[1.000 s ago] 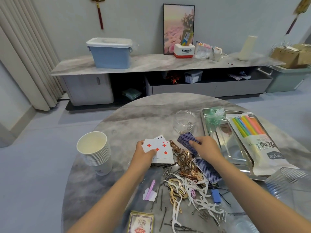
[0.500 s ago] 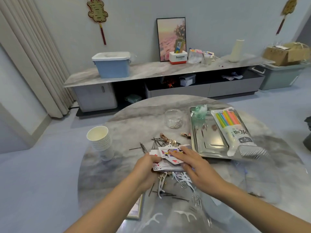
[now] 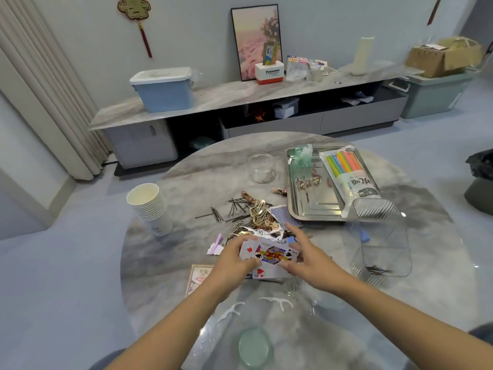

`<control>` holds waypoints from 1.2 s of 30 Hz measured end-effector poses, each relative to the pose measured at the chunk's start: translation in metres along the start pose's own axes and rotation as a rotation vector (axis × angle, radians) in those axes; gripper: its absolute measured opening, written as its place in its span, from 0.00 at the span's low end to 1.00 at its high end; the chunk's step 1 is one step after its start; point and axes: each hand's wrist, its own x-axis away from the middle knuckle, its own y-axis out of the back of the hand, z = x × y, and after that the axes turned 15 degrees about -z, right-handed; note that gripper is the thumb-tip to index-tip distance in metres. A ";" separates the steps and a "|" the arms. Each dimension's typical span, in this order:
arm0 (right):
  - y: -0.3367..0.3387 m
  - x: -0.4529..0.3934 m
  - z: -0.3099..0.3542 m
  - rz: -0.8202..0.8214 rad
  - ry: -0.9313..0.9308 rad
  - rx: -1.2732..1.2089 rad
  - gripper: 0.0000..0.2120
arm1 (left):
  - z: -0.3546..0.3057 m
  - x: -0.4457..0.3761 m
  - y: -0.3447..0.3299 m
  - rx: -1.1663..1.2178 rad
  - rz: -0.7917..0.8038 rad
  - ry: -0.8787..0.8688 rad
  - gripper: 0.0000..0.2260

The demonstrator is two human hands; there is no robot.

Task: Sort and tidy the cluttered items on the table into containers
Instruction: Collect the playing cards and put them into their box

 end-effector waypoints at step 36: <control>-0.007 -0.048 -0.007 0.022 -0.287 -0.169 0.16 | 0.011 -0.038 -0.012 0.135 0.034 0.227 0.08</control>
